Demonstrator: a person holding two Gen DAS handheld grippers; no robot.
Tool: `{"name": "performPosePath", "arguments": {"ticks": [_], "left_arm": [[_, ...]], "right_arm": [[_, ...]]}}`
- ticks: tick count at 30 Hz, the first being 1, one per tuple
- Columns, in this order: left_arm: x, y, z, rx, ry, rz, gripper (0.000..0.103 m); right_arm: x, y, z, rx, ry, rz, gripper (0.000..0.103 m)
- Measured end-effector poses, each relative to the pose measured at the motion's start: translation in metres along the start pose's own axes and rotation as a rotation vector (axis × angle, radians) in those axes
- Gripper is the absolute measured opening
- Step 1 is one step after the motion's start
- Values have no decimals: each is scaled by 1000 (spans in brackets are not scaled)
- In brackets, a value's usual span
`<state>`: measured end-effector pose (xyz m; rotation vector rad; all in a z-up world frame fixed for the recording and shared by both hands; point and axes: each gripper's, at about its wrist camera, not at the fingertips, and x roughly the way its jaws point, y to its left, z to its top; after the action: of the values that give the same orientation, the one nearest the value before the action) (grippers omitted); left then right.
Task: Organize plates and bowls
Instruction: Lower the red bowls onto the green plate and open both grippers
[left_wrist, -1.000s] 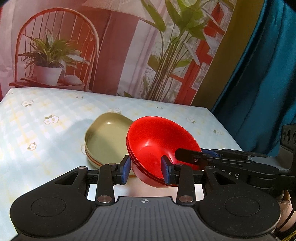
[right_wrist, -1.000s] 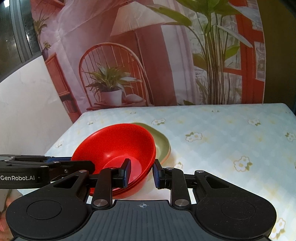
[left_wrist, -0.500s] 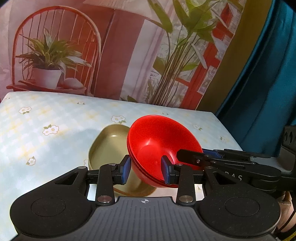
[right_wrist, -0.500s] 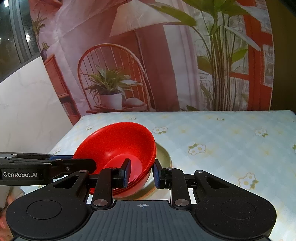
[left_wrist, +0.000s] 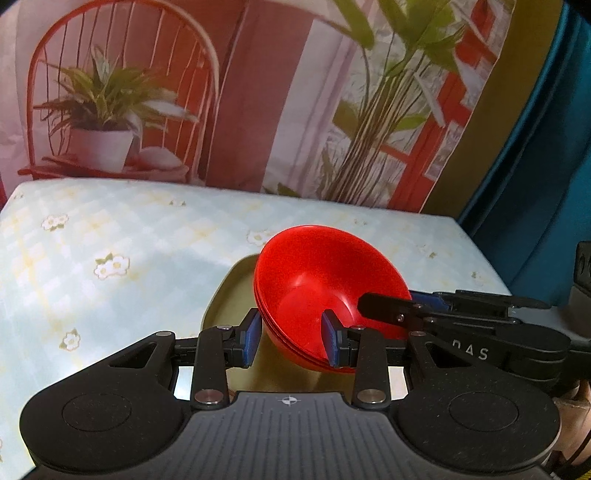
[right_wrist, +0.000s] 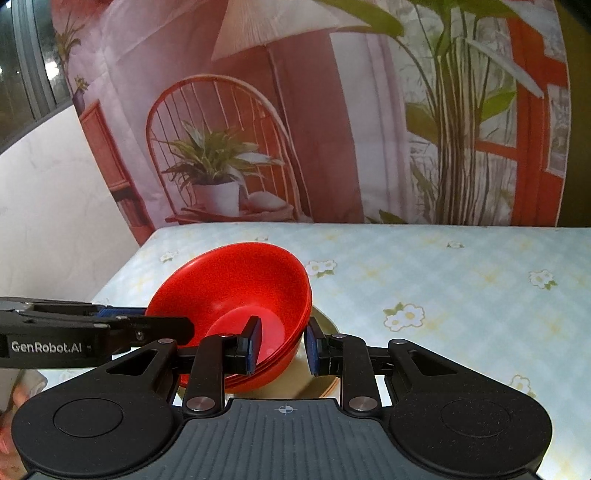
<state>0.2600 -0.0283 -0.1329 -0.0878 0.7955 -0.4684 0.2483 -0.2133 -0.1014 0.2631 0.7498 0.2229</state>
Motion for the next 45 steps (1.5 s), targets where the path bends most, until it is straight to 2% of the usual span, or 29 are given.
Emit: {"name": "performPosePath", "arguments": {"ticks": [13,23,31,36,38,42,43,45], "left_arm": [[23,10,-11,29,44,56,37],[25,9,-12,53,37,64,37],[19,7,-10,63,26,86,41],[9,3,-8,79,6,105,52],[5,1,-7,93,-3,112,55],[-5,-1,-6,102,-21,124,63],[-8,-1,-6,103,-26,128,65],[-13,-2,-5,105,-36,139,71]], "right_arm": [[32,1,-22,-35,43,-11,23],[40,3,-28,-46,67,-17,22],[35,7,-25,-74,54,-44,28],[28,8,-22,-84,46,-61,41],[24,8,-22,-83,43,-70,50],[15,10,-21,-91,37,-85,57],[13,10,-21,-92,35,-90,63],[7,11,-21,-91,28,-97,67]]}}
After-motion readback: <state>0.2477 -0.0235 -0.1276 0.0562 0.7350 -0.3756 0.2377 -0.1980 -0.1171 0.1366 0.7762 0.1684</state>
